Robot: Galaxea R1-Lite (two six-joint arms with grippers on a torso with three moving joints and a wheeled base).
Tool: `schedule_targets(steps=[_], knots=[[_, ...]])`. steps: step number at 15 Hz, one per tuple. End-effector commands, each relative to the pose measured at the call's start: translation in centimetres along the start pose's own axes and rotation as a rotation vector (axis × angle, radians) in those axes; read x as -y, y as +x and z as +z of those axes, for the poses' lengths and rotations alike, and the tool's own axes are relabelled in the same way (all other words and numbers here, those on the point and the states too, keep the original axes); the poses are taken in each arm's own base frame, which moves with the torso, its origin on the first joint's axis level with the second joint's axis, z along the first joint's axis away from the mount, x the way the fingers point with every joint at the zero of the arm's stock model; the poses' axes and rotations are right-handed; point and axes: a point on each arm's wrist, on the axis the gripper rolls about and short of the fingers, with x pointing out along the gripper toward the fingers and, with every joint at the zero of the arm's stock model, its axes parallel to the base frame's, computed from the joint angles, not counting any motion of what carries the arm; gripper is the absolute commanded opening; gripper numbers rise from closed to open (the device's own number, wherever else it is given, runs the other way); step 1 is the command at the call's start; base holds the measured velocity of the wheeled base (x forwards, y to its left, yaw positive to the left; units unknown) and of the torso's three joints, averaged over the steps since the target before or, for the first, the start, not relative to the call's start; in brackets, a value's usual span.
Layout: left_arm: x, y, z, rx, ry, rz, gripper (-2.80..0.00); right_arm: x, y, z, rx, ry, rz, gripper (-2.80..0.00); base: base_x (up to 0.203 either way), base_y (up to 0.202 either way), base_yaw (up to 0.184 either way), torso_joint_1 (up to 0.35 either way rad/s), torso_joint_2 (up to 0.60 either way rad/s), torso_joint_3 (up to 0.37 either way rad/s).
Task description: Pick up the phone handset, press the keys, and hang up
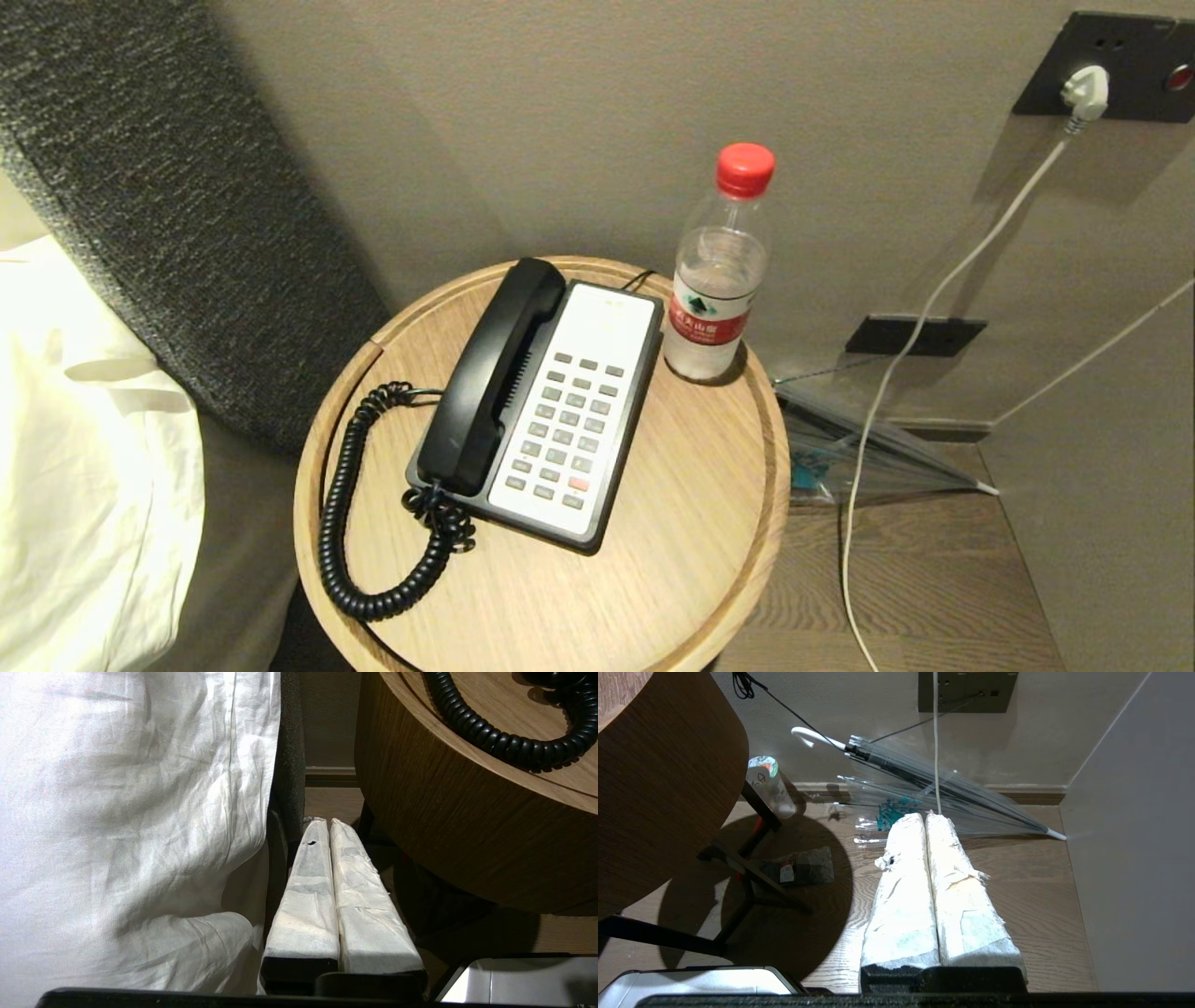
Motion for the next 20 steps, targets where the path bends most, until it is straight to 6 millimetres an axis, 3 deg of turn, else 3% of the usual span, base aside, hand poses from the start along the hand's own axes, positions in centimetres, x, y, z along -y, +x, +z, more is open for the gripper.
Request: schedule_targets(steps=[1,11,20], knots=[[0.01,0.01,-0.03,-0.001,0.003,-0.002,-2.80,0.00,-0.09,-0.07,0.011,0.000,0.000,-2.80,0.000,0.000,0.000,0.000,0.00,0.000],[0.01,0.01,-0.02,0.001,-0.002,-0.005,-2.80,0.00,-0.09,-0.07,0.011,0.000,0.000,-2.80,0.000,0.000,0.000,0.000,0.00,0.006],[-0.01,0.01,0.03,0.005,-0.061,0.005,-2.80,0.00,-0.09,-0.07,0.011,-0.001,0.000,-2.80,0.000,0.000,0.000,0.003,0.00,0.181]])
